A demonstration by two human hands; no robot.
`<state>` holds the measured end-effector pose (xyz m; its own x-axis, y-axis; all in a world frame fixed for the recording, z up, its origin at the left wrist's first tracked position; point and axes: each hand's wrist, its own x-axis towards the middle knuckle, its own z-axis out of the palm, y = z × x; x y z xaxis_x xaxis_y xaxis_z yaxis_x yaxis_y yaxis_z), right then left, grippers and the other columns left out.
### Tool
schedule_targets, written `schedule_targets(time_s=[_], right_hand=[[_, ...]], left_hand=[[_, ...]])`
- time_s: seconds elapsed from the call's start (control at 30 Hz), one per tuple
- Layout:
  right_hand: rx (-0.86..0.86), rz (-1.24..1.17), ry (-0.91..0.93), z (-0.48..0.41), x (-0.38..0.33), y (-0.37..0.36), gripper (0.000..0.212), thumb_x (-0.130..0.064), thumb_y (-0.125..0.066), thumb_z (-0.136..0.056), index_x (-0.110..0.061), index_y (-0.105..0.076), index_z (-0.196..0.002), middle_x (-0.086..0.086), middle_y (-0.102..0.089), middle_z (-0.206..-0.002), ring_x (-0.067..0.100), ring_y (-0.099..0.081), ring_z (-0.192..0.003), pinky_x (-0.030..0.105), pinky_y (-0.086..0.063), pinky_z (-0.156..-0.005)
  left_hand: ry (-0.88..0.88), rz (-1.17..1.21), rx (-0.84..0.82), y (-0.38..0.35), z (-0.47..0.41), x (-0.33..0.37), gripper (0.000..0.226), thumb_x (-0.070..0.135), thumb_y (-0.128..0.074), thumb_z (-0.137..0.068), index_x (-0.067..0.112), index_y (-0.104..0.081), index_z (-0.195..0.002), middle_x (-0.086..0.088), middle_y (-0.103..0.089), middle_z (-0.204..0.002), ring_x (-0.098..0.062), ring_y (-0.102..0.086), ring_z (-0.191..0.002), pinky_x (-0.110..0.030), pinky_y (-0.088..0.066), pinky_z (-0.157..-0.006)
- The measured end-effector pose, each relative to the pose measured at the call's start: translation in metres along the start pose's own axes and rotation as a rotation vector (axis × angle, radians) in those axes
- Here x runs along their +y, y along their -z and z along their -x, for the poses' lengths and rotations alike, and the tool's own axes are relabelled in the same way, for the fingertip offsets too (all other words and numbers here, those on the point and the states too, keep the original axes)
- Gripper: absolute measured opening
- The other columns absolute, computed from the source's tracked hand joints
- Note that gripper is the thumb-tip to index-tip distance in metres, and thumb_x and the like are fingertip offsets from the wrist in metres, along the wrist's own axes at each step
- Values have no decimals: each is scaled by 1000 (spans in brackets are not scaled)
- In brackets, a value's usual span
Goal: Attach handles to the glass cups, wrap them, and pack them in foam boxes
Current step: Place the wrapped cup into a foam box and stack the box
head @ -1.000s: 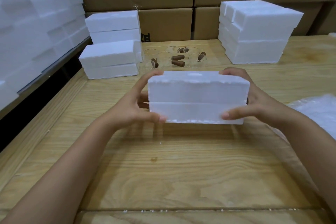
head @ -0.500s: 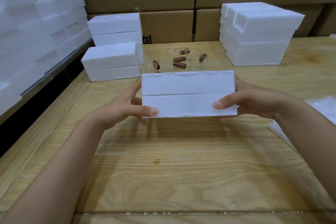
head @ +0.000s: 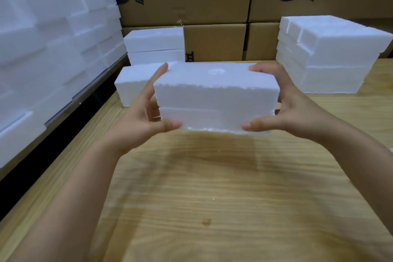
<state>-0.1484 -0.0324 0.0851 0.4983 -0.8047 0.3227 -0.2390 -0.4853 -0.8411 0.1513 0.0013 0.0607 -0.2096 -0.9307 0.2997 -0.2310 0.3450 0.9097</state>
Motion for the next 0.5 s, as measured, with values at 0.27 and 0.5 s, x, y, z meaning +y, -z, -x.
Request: schedule_targets(time_s=[0.27, 0.5], right_hand=[[-117, 90, 125, -165, -4, -40, 88, -24, -85, -63, -42, -29, -128, -9, -34, -130, 13, -47, -113, 29, -53, -90], [-181, 177, 95, -241, 29, -66, 89, -35, -85, -57, -50, -29, -124, 3, -33, -124, 26, -48, -112, 37, -49, -96]], left_hand=[[-86, -74, 337, 95, -53, -17, 95, -16, -64, -77, 48, -31, -139, 19, -64, -115, -4, -61, -111, -23, -55, -86], [-18, -133, 406, 139, -79, -65, 100, -11, -66, -81, 43, -17, -150, 17, -60, -122, -2, -60, -113, -14, -53, -80]])
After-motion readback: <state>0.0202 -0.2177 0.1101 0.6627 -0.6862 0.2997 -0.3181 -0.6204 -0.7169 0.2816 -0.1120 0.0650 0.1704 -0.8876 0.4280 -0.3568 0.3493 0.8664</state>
